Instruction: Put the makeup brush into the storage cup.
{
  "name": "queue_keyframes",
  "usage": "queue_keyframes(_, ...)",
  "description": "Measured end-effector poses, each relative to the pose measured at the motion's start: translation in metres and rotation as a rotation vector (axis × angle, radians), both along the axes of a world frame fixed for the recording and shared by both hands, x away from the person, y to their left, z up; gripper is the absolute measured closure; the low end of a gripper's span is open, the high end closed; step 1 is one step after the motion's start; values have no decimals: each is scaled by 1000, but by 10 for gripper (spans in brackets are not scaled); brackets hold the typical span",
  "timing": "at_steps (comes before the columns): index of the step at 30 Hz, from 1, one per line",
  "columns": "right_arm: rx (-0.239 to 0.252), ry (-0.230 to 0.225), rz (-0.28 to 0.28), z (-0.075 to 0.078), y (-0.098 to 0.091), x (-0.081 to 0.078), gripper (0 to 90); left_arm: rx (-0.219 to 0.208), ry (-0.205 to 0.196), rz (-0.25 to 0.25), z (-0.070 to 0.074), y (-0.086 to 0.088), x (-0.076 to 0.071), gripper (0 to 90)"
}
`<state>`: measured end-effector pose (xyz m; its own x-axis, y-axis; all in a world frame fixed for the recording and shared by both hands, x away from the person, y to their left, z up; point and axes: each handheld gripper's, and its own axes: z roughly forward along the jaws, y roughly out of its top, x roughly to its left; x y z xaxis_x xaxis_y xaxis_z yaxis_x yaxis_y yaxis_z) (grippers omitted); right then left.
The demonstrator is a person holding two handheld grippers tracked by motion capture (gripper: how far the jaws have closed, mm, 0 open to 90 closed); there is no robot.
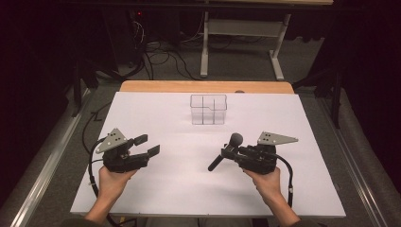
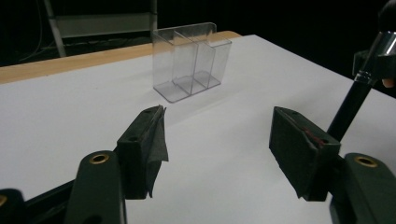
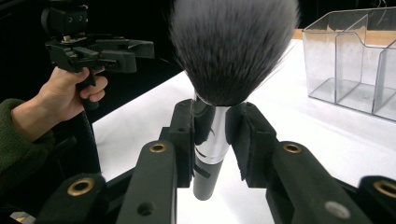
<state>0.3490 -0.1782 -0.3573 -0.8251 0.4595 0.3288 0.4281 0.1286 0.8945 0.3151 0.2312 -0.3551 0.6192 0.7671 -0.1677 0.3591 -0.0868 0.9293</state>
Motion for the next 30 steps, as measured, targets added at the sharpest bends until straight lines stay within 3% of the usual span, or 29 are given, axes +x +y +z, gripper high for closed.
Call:
queue_keyframes(13,-42,-16,-9,5,-2,3,729,-3,-12,99,-19,13,3,357)
queue_keyframes(30,-78,-37,-45,18,-14,11,728,43,4,107,-31,9,1,338)
